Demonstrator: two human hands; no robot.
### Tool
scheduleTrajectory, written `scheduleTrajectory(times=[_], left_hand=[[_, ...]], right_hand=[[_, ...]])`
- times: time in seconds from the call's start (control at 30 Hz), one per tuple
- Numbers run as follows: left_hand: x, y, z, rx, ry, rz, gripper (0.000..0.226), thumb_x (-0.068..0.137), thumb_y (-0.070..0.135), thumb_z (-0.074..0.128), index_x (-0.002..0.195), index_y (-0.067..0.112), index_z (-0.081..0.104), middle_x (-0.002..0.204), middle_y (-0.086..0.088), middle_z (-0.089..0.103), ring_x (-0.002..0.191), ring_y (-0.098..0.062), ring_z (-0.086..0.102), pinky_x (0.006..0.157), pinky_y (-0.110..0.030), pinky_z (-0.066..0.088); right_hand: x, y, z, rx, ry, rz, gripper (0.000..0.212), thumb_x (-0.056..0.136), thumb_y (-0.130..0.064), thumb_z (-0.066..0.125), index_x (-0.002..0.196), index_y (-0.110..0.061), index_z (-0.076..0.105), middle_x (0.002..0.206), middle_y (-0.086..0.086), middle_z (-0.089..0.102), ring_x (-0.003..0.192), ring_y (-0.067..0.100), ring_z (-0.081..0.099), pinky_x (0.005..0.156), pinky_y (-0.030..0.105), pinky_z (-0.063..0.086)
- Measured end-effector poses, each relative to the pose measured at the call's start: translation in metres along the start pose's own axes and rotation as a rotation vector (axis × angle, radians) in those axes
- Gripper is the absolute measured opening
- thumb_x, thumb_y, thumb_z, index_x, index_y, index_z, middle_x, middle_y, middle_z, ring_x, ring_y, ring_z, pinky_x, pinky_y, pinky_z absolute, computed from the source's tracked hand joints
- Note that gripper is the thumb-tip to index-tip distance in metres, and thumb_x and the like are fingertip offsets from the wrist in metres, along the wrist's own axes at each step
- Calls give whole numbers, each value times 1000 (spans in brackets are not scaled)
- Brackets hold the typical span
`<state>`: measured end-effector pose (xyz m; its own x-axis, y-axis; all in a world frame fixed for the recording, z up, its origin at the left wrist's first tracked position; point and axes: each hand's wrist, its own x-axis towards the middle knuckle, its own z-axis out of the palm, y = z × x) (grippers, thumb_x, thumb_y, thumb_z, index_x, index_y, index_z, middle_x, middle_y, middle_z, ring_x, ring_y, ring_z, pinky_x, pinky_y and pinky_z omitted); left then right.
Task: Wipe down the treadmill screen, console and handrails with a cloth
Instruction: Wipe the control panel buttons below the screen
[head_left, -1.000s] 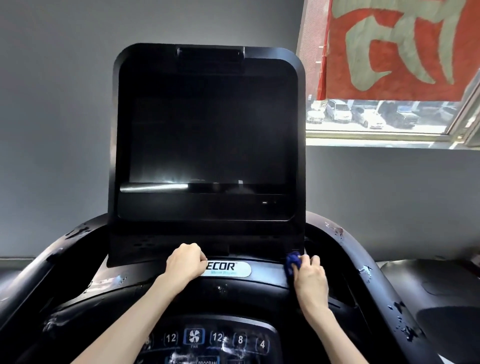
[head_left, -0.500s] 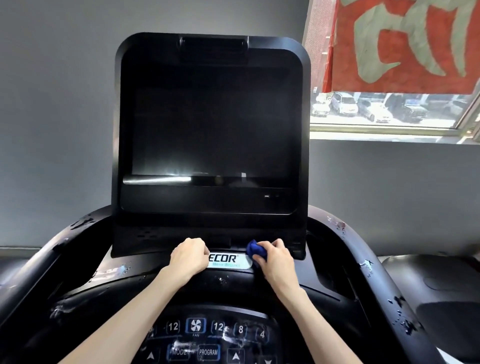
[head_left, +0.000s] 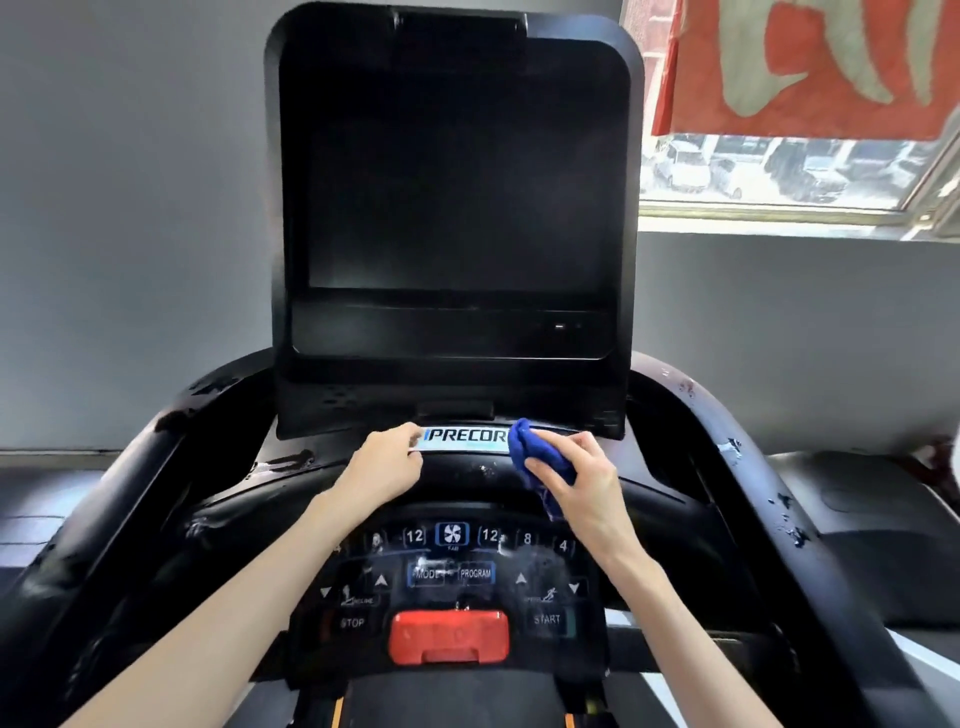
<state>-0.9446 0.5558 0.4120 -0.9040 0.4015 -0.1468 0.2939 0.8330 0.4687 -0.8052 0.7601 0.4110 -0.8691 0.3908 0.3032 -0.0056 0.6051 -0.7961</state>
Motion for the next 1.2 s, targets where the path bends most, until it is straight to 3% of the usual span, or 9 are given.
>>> scheduleTrajectory(times=[0.3,0.53,0.63,0.73,0.83,0.9,0.97,1.1,1.2], left_hand=[[-99,-60,-7,-84,128,-22,73,74,-12,42,140,18,45,148,2,41,137,-17,37,114,-31,29],[-136,-75,-8,6,6,92,82,81,-10,41,152,19,12,159,5,7,146,-13,13,115,-29,25],[-144,-82,-7,-62,-15,98,86,77,-11,41,152,18,12,159,6,4,146,-12,10,115,-25,23],[-150,-87,-5,-161,-36,86,88,72,-12,41,152,18,16,158,6,9,146,-11,13,113,-21,25],[-151,-89,-11,-161,-51,46,91,71,-10,41,152,21,12,155,-3,27,139,-18,33,106,-21,34],[-150,-94,-11,-170,-82,8,92,71,-9,41,152,23,11,135,-7,53,107,-18,59,84,-20,44],[-149,-98,-9,-245,-97,-25,89,71,-8,40,151,24,16,107,-1,61,71,-8,53,67,-17,43],[-147,-100,-7,-347,-19,-66,80,72,-9,39,147,19,32,139,-8,51,111,-15,57,93,-17,39],[-148,-95,-7,-378,6,-77,75,73,-11,37,144,16,38,140,-8,50,127,-20,49,102,-21,37]], right_hand=[[-70,-16,68,-465,267,-49,44,69,-14,80,110,-21,65,105,3,57,96,24,52,79,39,46],[-115,-13,71,-519,-111,-402,61,60,-11,84,114,-28,62,109,-3,56,94,15,46,83,28,50],[-77,-26,60,-466,-11,-256,49,66,-7,80,111,-20,66,99,3,57,85,22,51,76,33,49],[-75,-46,87,-415,78,-137,45,67,-5,80,109,-16,67,97,5,57,81,25,52,75,35,50],[-114,-38,111,-453,-101,-355,51,67,-9,79,112,-25,61,102,-2,55,81,19,50,78,22,43],[-121,-31,100,-512,-188,-470,52,69,-12,77,114,-30,57,104,-7,53,83,17,50,77,22,46],[-99,-29,83,-570,-150,-480,46,70,-12,76,111,-27,61,101,-6,55,81,18,50,74,25,46],[-63,-52,86,-498,72,-172,43,64,-1,79,103,-17,69,94,4,59,75,25,53,70,35,52],[-95,-55,123,-487,-28,-292,54,56,-3,84,105,-22,67,95,-1,58,78,20,51,72,21,45]])
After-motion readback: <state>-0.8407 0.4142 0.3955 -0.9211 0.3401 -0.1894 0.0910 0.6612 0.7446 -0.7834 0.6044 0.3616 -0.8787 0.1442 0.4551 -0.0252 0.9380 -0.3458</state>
